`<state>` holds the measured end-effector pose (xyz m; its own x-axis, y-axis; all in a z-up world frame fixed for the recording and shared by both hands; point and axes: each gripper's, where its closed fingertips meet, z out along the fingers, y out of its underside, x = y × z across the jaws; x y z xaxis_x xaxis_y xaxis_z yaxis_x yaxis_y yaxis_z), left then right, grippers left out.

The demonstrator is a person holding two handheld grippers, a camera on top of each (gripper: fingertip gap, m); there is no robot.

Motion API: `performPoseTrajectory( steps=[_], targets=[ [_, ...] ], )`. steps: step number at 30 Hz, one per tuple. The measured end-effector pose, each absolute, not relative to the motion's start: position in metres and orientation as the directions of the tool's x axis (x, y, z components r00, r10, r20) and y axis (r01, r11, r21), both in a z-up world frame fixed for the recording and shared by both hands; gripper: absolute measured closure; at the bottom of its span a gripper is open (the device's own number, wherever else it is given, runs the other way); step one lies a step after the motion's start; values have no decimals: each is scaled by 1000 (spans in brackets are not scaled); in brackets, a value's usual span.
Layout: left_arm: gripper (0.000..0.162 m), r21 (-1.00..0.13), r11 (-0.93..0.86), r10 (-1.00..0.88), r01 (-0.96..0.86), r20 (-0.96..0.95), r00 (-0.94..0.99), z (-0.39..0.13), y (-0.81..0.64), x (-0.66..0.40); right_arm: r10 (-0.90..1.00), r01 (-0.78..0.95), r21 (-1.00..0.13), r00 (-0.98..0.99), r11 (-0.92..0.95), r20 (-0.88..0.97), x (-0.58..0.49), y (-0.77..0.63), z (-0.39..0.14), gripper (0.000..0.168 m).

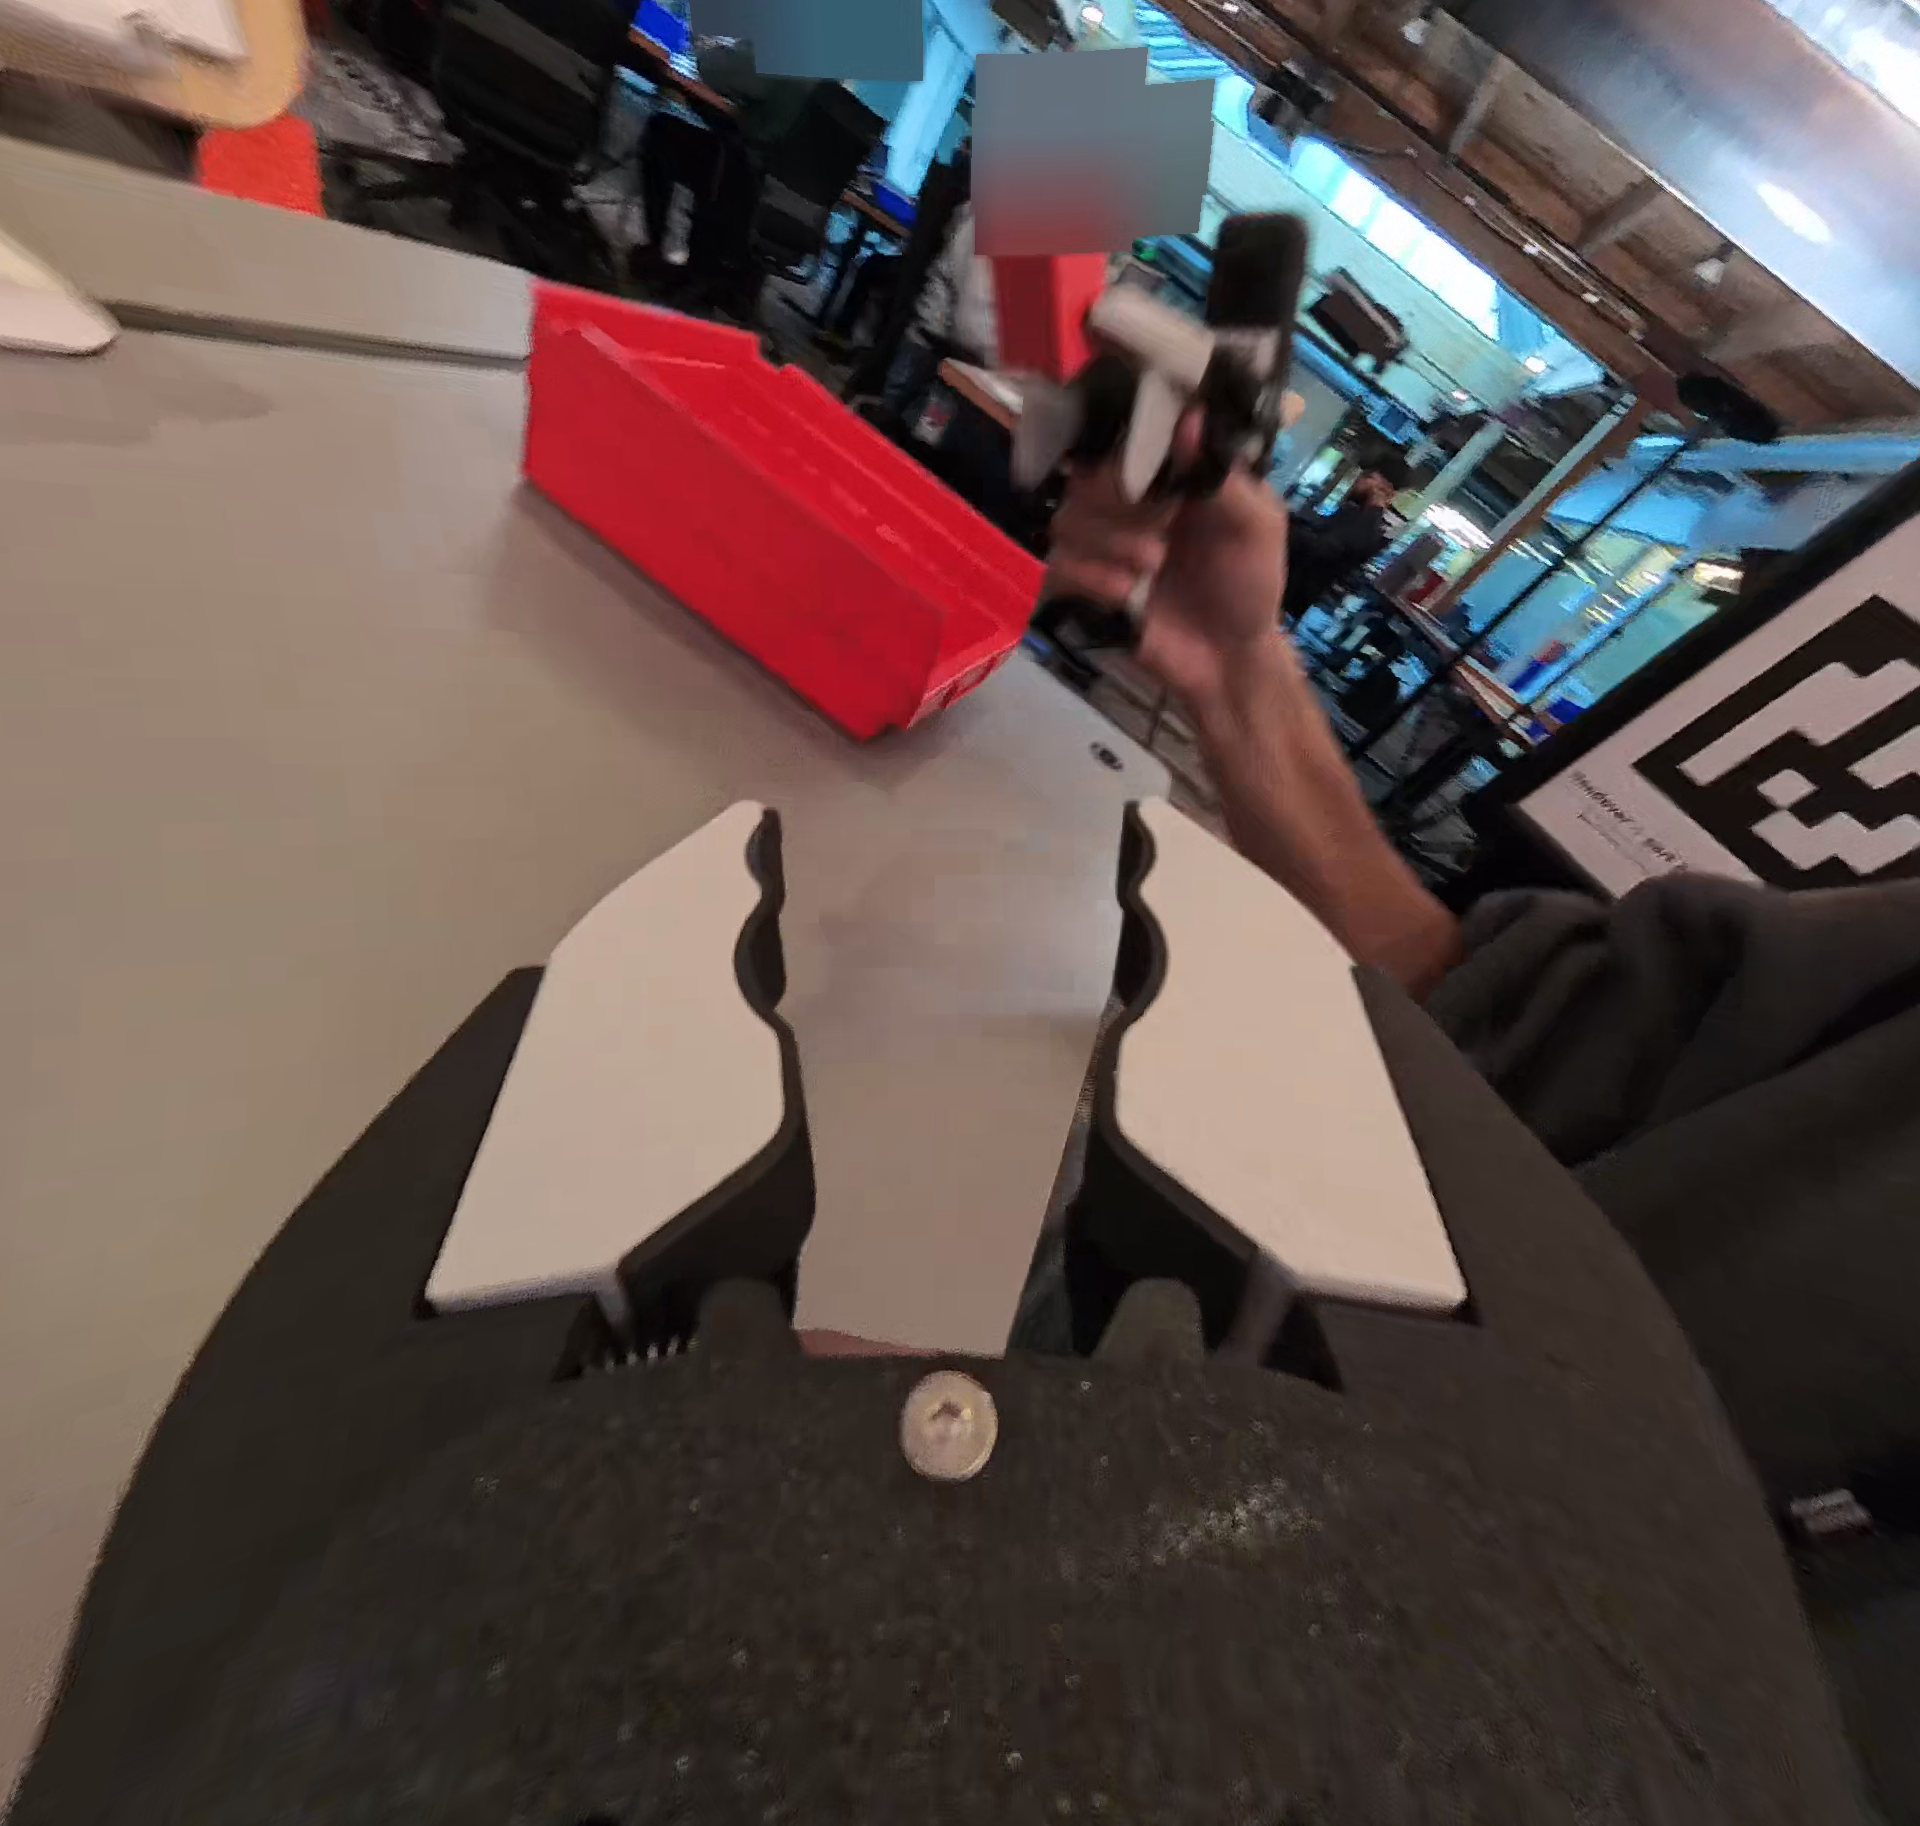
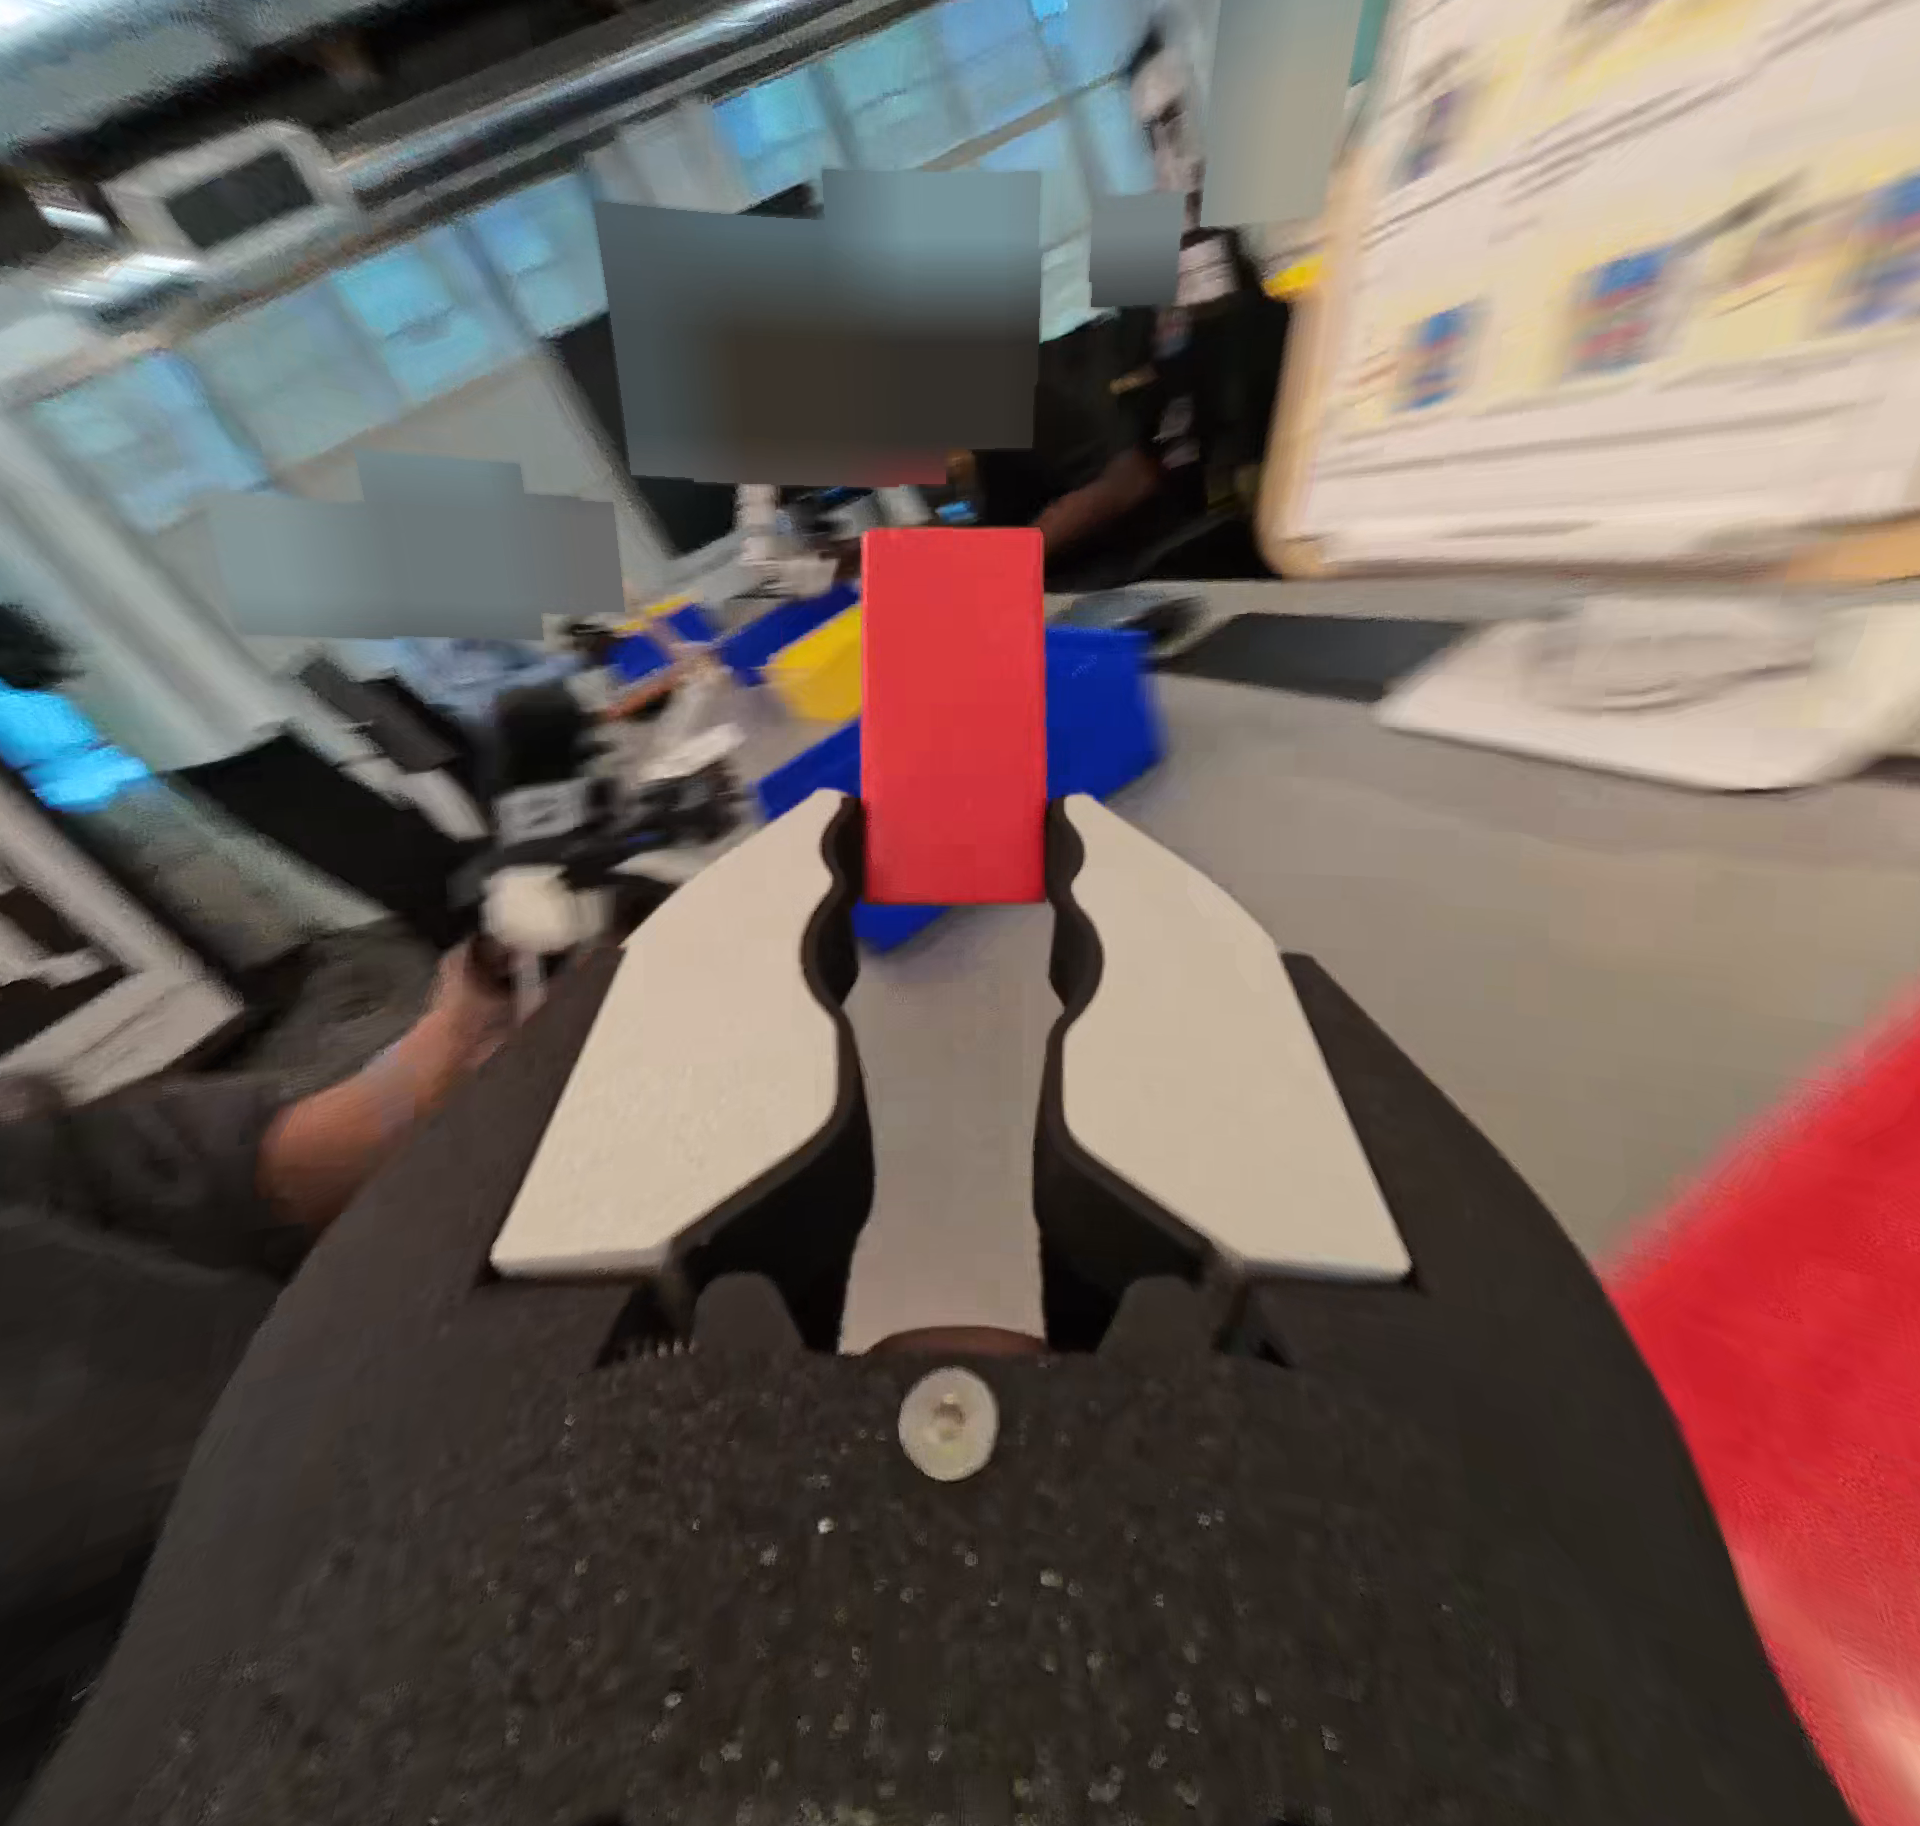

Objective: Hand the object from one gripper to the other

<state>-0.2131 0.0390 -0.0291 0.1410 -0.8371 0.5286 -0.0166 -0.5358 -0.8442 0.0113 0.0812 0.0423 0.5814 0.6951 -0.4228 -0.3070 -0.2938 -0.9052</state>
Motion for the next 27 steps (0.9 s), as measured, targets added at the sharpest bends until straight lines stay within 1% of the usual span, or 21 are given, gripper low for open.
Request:
performPoseTrajectory(
  steps=[2, 4, 5, 6, 8, 9, 11, 13, 14, 20, 23, 25, 26, 27],
  targets=[
    [104, -833, -553, -812, -9, 536, 230, -61, 26, -239, 524, -213, -939, 785, -270, -329, 76, 98, 46, 135],
    [104, -812, -583, -777, 2, 559, 288, -87, 16, -257, 257, -89, -940, 950, -329, -179, 144, 123, 27, 135],
    [104, -803, -596, -765, -1, 568, 305, -97, 12, -262, 168, -44, -920, 979, -388, -118, 168, 137, 11, 135],
    [103, -799, -601, -759, -12, 566, 321, -103, 10, -265, 118, -30, -885, 989, -464, -95, 182, 152, -9, 135],
    [104, -815, -579, -771, -40, 530, 352, -105, 12, -267, 46, -65, -782, 992, -620, -119, 195, 180, -58, 135],
    [104, -827, -561, -782, -41, 512, 356, -103, 13, -266, 25, -73, -738, 992, -671, -121, 195, 193, -80, 135],
    [104, -837, -545, -793, -49, 496, 353, -101, 14, -265, 13, -36, -636, 997, -771, -71, 193, 212, -119, 134],
    [104, -835, -547, -791, -61, 492, 364, -107, 13, -266, 26, 9, -530, 999, -848, -25, 190, 223, -147, 134],
    [104, -833, -549, -789, -65, 491, 370, -109, 13, -267, 28, 16, -497, 999, -868, -16, 190, 228, -155, 134],
    [105, -844, -530, -796, -83, 461, 393, -111, 16, -272, 22, 13, -410, 1000, -912, -17, 184, 240, -178, 134],
    [105, -840, -536, -790, -84, 464, 401, -113, 18, -275, 26, 24, -411, 1000, -912, 0, 184, 239, -186, 134],
    [105, -842, -532, -788, -89, 453, 417, -114, 21, -277, 39, 35, -443, 999, -896, 1, 184, 239, -185, 134],
    [105, -848, -521, -790, -97, 436, 431, -115, 23, -280, 58, 51, -438, 998, -898, -3, 183, 236, -185, 134],
    [105, -855, -507, -793, -108, 414, 448, -116, 26, -283, 80, 70, -426, 997, -902, -5, 181, 230, -183, 127]
  ],
)
